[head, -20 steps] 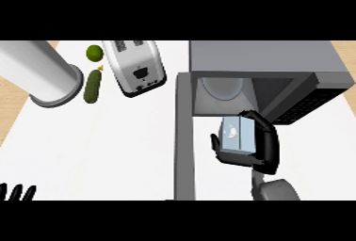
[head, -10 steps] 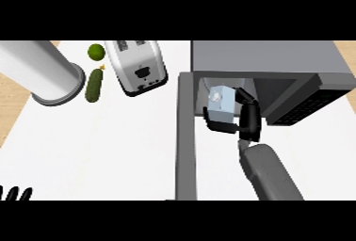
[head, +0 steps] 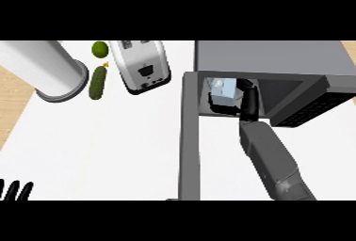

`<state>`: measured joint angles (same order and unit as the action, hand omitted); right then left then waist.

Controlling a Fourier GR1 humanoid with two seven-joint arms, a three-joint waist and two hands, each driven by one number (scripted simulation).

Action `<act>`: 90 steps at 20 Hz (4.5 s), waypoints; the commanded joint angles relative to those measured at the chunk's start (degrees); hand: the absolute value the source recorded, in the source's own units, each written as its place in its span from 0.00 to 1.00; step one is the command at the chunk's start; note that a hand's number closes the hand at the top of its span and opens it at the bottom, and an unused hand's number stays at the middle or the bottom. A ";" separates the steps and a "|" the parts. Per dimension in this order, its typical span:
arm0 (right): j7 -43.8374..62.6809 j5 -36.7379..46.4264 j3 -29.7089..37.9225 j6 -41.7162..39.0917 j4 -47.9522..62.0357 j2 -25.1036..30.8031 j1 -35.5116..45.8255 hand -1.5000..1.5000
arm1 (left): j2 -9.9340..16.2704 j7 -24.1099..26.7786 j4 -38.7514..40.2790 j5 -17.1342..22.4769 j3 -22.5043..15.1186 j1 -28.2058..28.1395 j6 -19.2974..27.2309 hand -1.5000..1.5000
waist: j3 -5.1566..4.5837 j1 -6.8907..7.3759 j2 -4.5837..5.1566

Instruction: Pick up the milk, place it into the microwave and close the microwave

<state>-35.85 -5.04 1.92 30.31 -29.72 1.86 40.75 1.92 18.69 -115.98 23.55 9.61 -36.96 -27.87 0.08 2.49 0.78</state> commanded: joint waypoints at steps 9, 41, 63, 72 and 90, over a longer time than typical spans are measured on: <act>-6.78 3.47 2.93 3.15 18.00 6.28 8.70 1.00 | 1.22 0.73 1.57 1.02 1.15 0.29 -2.89 0.00 | 0.14 3.01 1.30; -1.69 7.84 6.33 33.34 29.29 14.79 11.52 1.00 | 2.69 0.38 5.35 -0.36 1.61 5.99 -3.41 0.00 | -0.69 5.56 4.76; 5.60 19.24 -4.71 16.85 29.48 6.48 19.97 0.00 | 2.91 0.29 7.24 -3.01 0.96 10.48 -2.56 0.00 | 0.30 7.47 3.20; -1.47 11.64 2.90 8.44 22.62 3.42 16.91 0.00 | 3.67 1.81 9.21 -2.26 2.69 9.83 -3.85 0.00 | 0.30 4.74 2.32; -20.64 3.61 11.35 -9.02 20.78 0.54 3.42 0.00 | 0.00 3.76 4.01 -4.92 0.87 1.30 -5.51 0.00 | 0.07 0.41 0.07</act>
<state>-53.03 -0.39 12.04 23.03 -8.82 2.74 45.83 3.62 20.61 -110.52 20.70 11.40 -32.34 -32.51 0.21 3.51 1.34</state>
